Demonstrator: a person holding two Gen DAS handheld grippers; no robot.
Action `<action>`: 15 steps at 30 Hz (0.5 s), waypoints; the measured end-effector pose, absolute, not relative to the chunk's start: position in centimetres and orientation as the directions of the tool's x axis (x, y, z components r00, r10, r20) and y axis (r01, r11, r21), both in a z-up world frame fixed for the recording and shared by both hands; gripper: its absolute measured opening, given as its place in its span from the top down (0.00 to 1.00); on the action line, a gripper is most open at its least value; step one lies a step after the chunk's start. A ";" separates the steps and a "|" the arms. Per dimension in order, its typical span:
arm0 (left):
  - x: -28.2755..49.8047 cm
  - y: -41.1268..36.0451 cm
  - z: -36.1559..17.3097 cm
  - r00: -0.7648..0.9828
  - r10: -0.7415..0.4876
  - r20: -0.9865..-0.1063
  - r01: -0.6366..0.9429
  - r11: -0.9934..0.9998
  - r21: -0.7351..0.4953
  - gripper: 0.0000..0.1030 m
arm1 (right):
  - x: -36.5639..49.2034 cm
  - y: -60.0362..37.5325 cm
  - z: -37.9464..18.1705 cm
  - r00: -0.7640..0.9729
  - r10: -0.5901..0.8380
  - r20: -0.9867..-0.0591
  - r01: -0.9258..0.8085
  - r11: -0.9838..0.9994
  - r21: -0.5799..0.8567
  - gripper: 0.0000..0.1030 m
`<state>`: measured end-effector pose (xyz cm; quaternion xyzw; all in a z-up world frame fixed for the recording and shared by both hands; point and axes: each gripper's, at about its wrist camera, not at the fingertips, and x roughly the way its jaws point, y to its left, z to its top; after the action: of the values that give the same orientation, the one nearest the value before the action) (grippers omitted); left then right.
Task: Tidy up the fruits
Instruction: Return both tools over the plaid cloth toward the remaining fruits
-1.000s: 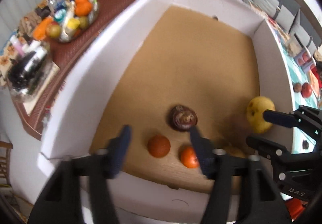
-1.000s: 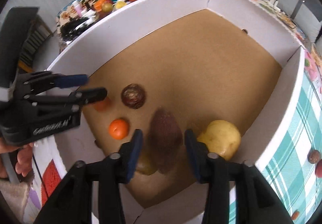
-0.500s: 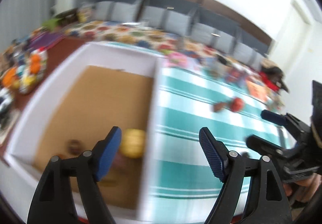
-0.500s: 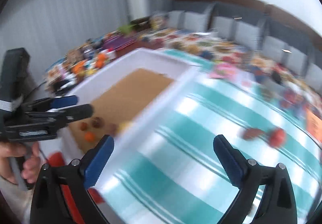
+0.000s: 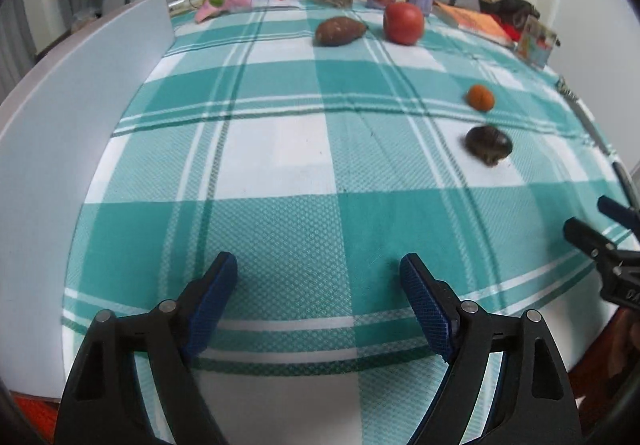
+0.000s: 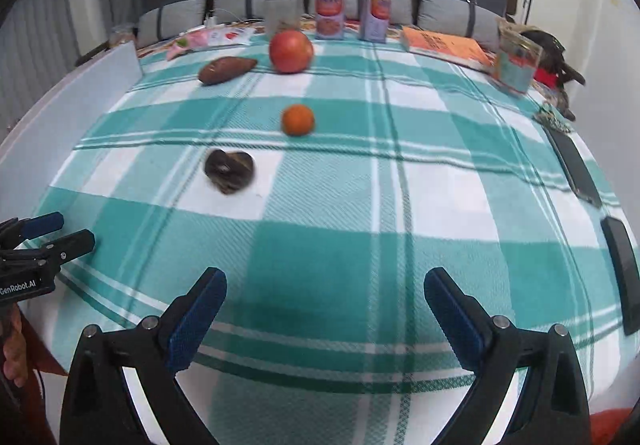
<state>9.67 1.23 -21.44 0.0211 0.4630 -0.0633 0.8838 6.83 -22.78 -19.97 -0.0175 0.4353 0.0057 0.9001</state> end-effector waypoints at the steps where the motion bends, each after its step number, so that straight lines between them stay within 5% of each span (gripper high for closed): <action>1: 9.6 1.1 -21.4 0.580 -0.083 -0.810 0.129 0.992 -0.009 0.15 | 7.1 -22.9 -20.2 0.621 -0.006 -0.783 -0.021 0.999 -0.024 0.04; 5: 10.2 0.8 -21.8 0.579 -0.067 -0.813 0.107 0.994 -0.005 0.06 | 7.3 -23.4 -21.9 0.609 -0.015 -0.793 -0.012 1.000 -0.028 0.04; 15: 9.2 0.8 -22.4 0.641 -0.059 -0.765 0.108 0.994 0.013 0.04 | 6.9 -23.4 -22.5 0.636 -0.023 -0.772 0.015 1.000 -0.018 0.00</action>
<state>9.18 0.81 -22.41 0.0289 0.4211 -0.0463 0.9054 6.92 -23.41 -22.52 -0.0050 0.4267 -0.0105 0.9043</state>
